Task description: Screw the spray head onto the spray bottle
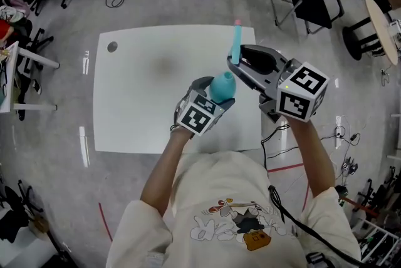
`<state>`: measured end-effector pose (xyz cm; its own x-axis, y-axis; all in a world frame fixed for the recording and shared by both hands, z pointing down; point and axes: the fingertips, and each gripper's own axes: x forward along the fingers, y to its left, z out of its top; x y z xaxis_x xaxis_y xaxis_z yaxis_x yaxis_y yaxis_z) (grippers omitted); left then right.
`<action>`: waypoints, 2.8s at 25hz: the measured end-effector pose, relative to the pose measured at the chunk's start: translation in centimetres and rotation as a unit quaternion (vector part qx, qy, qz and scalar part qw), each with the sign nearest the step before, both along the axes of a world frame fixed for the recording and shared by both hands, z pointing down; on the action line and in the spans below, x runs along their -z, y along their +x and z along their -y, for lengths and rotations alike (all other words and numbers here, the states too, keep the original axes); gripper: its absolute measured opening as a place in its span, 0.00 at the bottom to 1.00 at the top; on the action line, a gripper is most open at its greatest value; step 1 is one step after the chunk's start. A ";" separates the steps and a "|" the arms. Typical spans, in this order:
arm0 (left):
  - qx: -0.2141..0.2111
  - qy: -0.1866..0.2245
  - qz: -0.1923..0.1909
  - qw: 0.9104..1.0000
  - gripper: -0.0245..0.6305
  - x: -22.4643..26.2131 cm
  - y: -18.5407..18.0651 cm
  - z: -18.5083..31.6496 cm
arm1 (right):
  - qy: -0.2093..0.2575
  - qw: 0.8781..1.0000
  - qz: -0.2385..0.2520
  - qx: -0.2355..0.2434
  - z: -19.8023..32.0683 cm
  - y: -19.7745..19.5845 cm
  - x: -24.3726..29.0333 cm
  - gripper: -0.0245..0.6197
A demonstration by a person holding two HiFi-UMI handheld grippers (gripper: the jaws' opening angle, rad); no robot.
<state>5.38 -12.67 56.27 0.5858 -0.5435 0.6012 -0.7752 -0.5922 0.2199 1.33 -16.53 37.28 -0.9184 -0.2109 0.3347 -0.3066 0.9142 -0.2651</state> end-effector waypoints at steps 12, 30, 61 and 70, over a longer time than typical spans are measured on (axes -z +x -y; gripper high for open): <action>-0.011 0.045 -0.029 0.999 0.62 9.7 0.6 -0.3 | 0.095 0.981 0.130 0.107 -4.3 0.1 4.2 0.24; -0.044 0.076 0.052 0.995 0.62 15.0 0.2 -1.4 | 0.128 0.958 0.134 0.221 -6.5 1.6 8.2 0.24; -0.237 0.018 -0.021 0.971 0.62 16.7 0.0 -6.4 | 0.063 0.901 0.135 0.407 -9.7 1.0 9.0 0.24; -0.225 0.016 -0.013 0.974 0.62 16.7 0.8 -5.6 | 0.072 0.905 0.138 0.395 -9.1 1.7 9.3 0.24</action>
<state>6.13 -7.08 39.56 0.7844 -0.2461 0.5693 -0.4291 -0.8781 0.2117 3.07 -7.40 27.97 -0.8463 0.5249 0.0910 0.5177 0.8506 -0.0926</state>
